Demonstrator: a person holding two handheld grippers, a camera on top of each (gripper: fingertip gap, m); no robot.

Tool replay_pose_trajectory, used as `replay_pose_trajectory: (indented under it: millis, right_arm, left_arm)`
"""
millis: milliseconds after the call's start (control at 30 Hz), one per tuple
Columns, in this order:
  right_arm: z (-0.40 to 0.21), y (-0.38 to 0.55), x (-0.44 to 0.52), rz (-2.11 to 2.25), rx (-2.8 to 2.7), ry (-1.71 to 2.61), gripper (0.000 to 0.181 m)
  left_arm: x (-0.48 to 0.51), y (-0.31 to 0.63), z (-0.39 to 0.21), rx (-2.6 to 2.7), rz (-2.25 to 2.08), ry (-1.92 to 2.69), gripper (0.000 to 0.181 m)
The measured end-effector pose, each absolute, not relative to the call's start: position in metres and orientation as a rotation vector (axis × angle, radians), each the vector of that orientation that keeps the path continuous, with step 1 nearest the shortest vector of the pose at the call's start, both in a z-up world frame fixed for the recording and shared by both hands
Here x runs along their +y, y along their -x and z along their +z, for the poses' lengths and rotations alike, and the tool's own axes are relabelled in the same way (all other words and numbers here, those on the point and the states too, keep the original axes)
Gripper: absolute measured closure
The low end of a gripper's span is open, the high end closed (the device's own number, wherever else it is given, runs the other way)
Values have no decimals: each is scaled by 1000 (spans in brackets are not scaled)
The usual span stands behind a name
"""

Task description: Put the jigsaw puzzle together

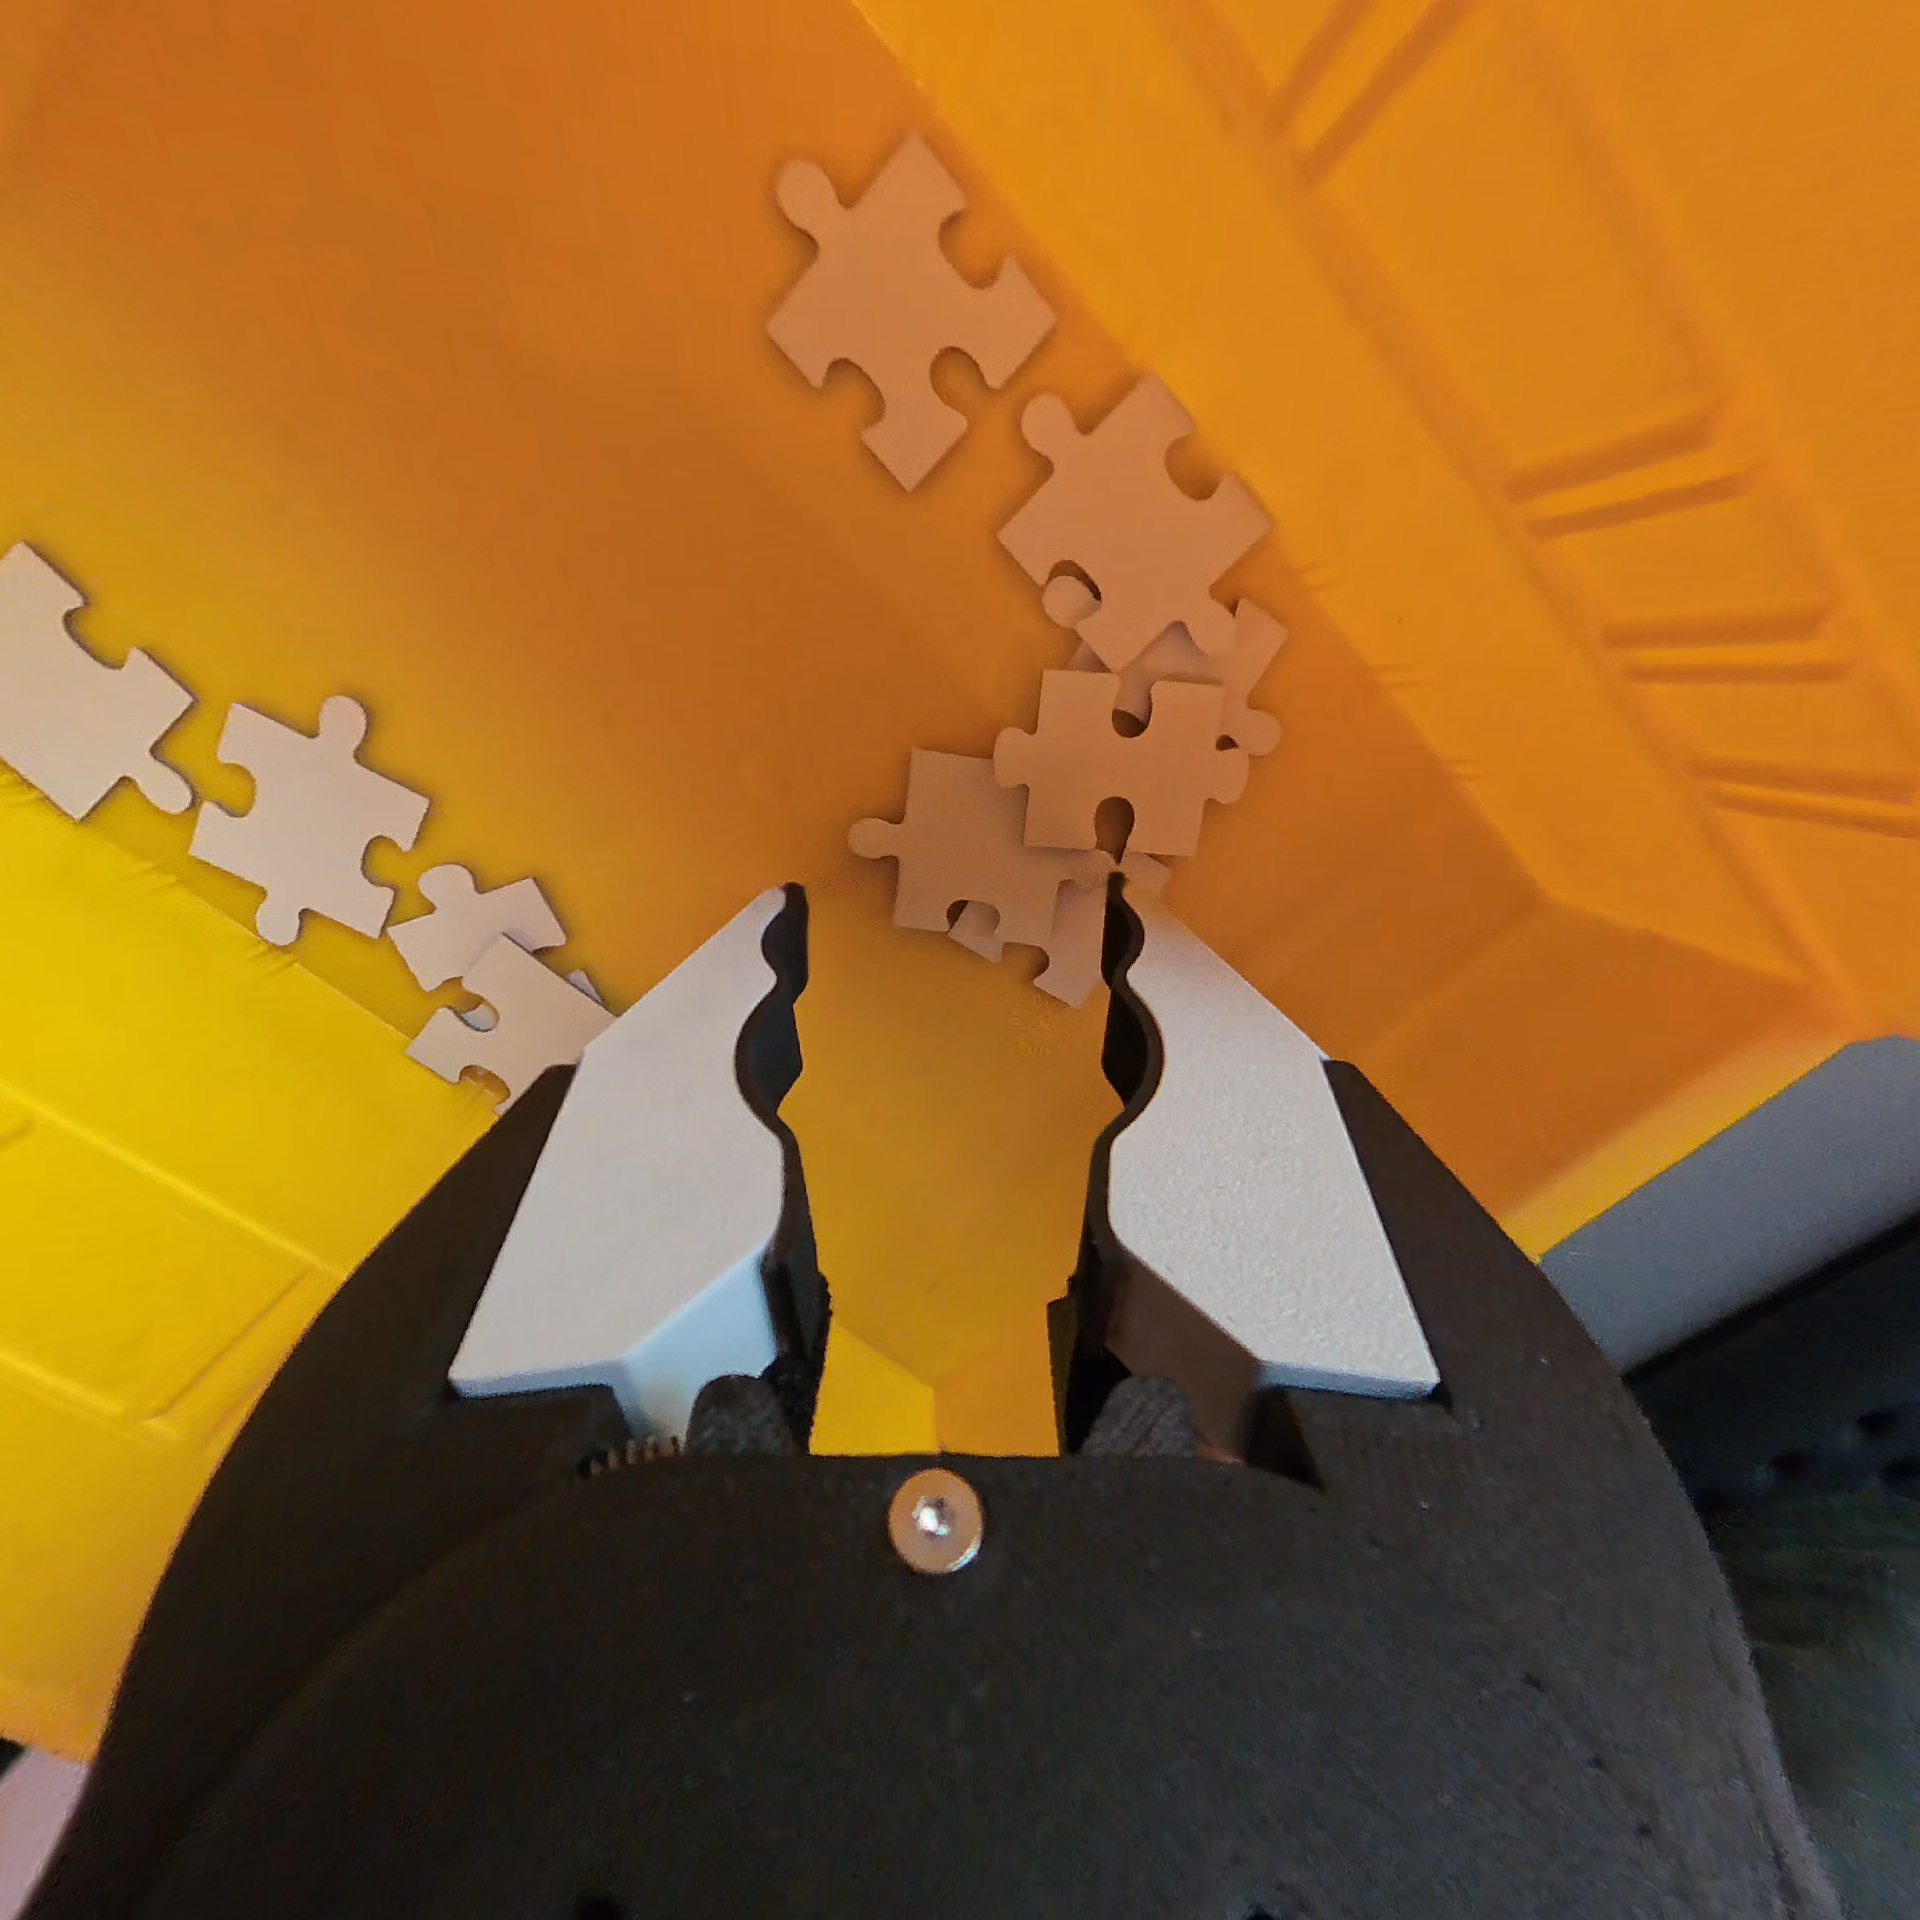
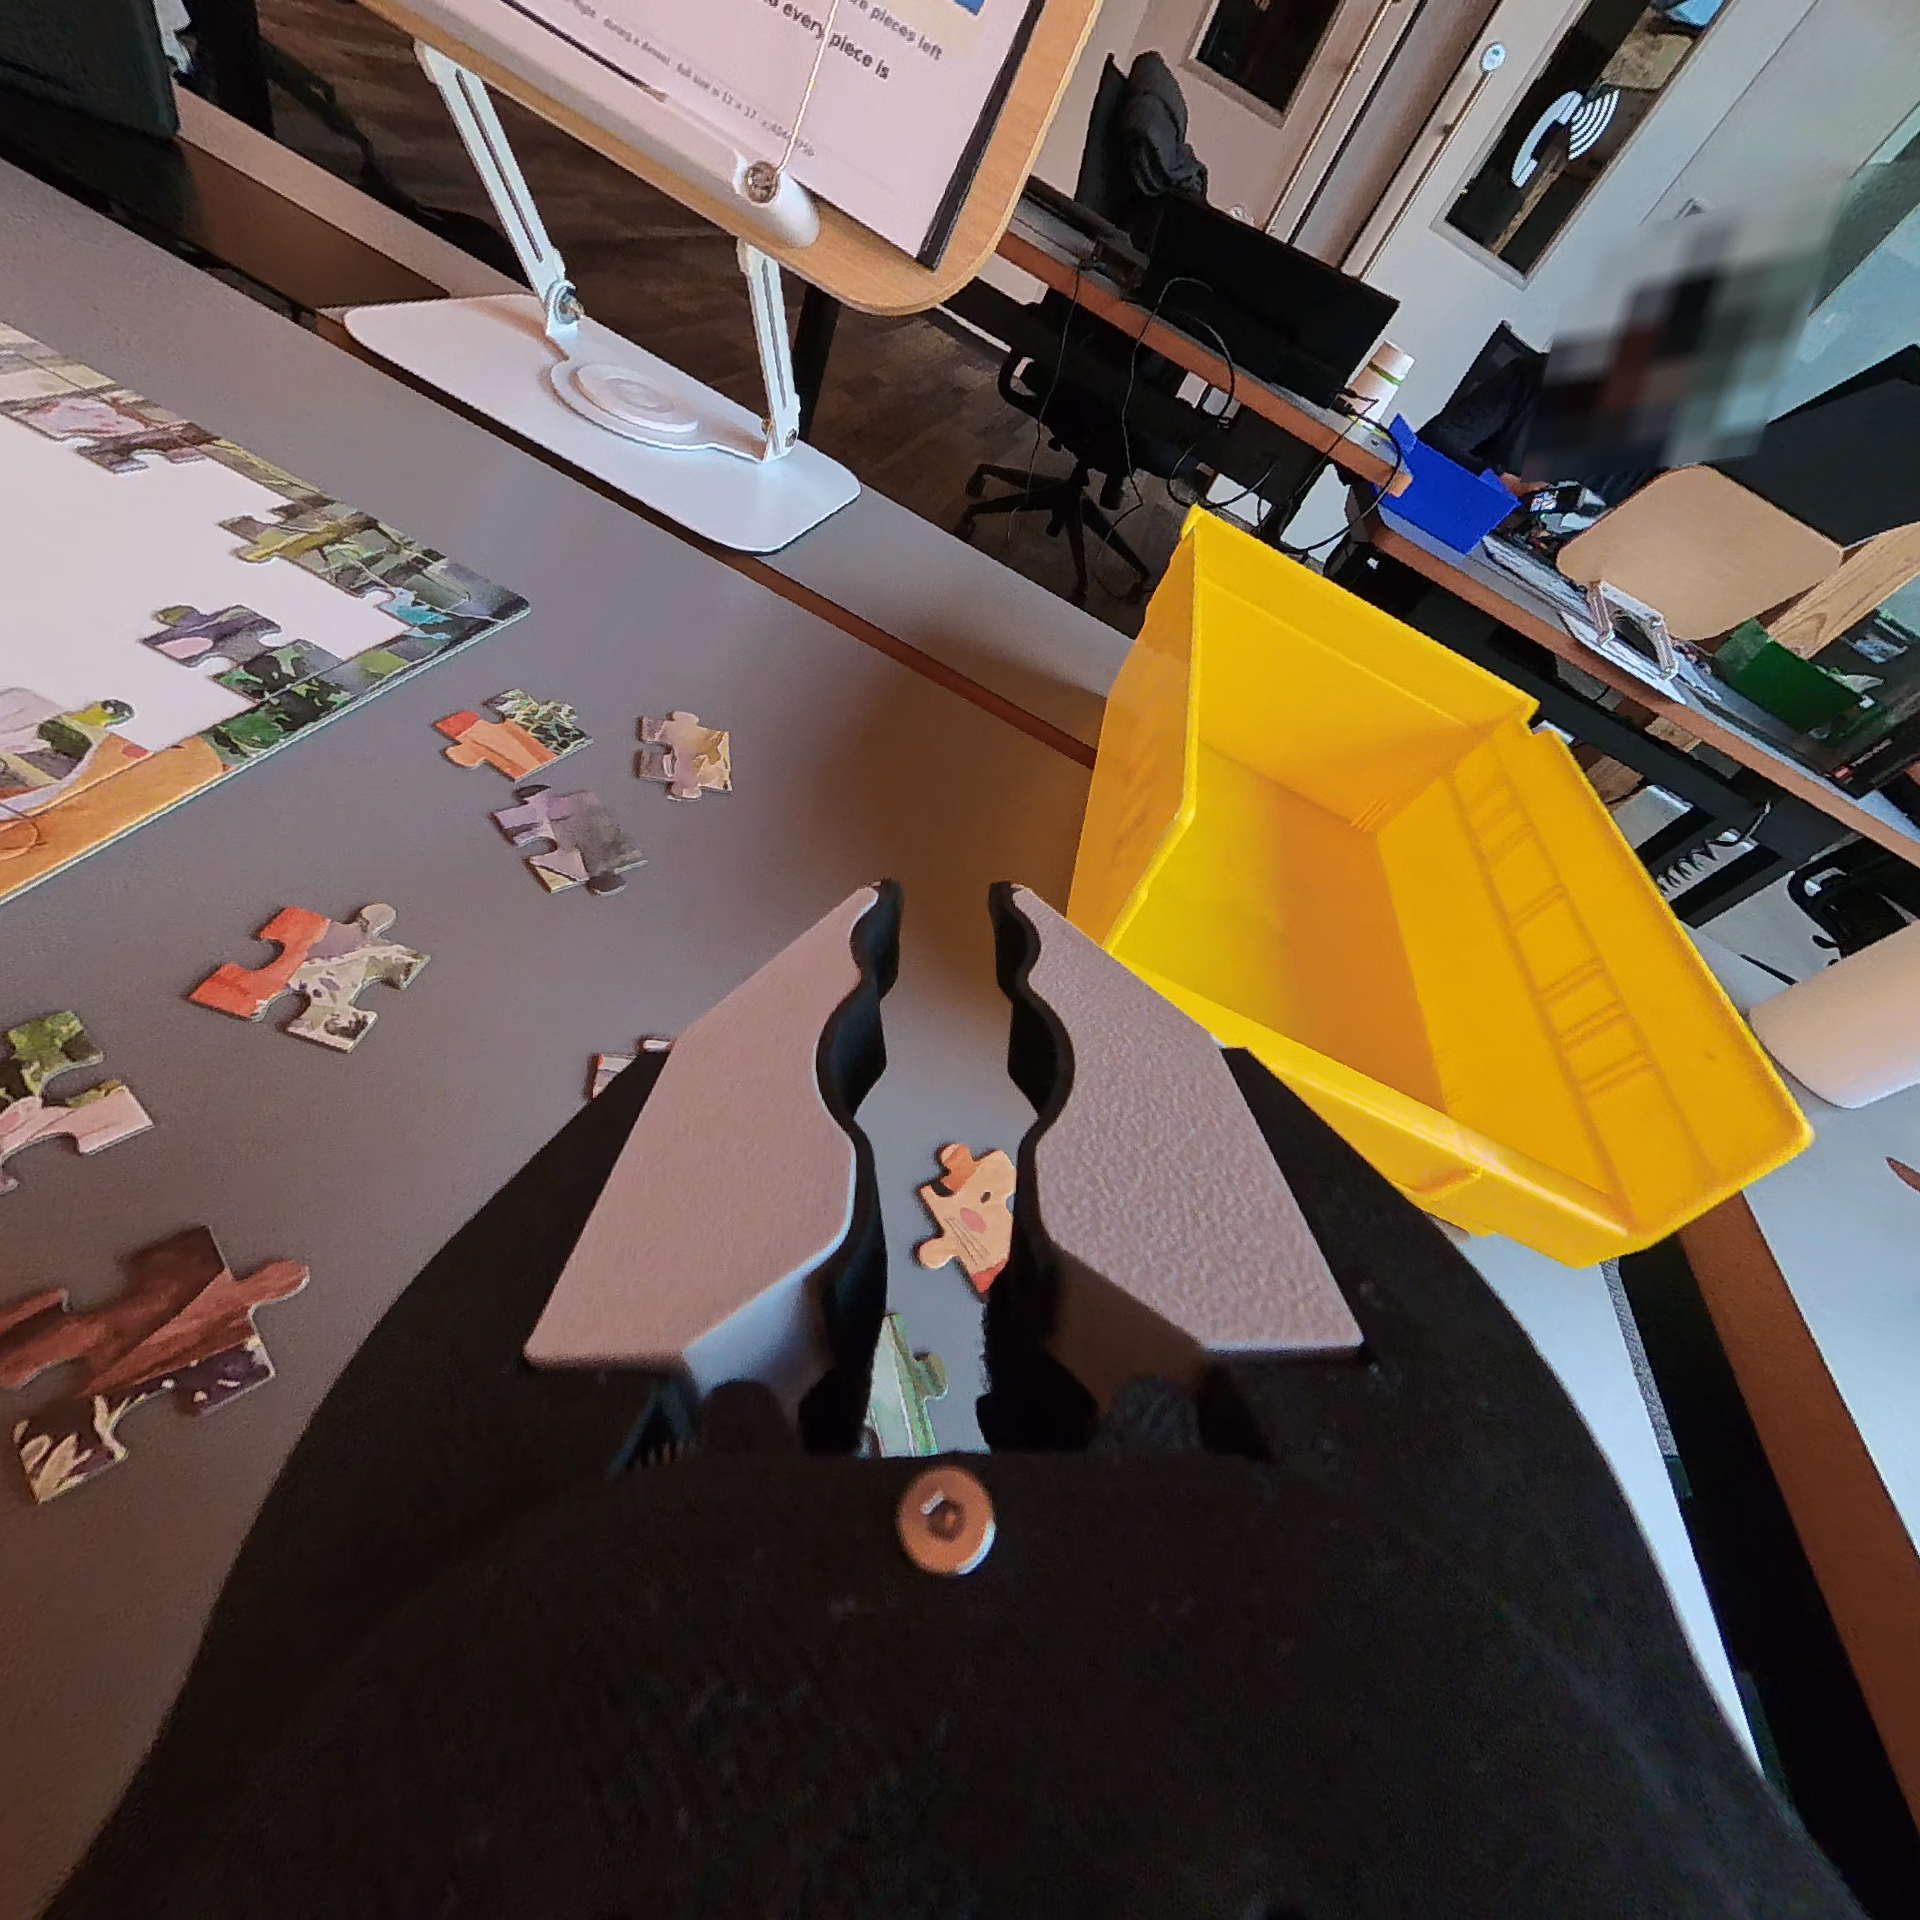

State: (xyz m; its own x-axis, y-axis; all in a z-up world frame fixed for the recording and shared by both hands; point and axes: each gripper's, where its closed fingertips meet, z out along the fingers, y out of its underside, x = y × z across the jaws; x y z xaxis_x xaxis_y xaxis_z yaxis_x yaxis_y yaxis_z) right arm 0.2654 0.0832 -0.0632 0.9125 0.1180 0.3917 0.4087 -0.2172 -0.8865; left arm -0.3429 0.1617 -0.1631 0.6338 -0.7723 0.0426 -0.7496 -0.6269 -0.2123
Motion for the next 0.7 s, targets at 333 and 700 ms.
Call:
replay_pose_trajectory:
  millis: [333,700]
  right_arm:
    - [-66,-264,84,-273,-415,1795,165]
    - [-70,-258,86,-272,-458,1804,165]
  left_arm:
    - [157,350,-165,1274,-237,2680,152]
    - [167,369,-128,1091,-128,2640,153]
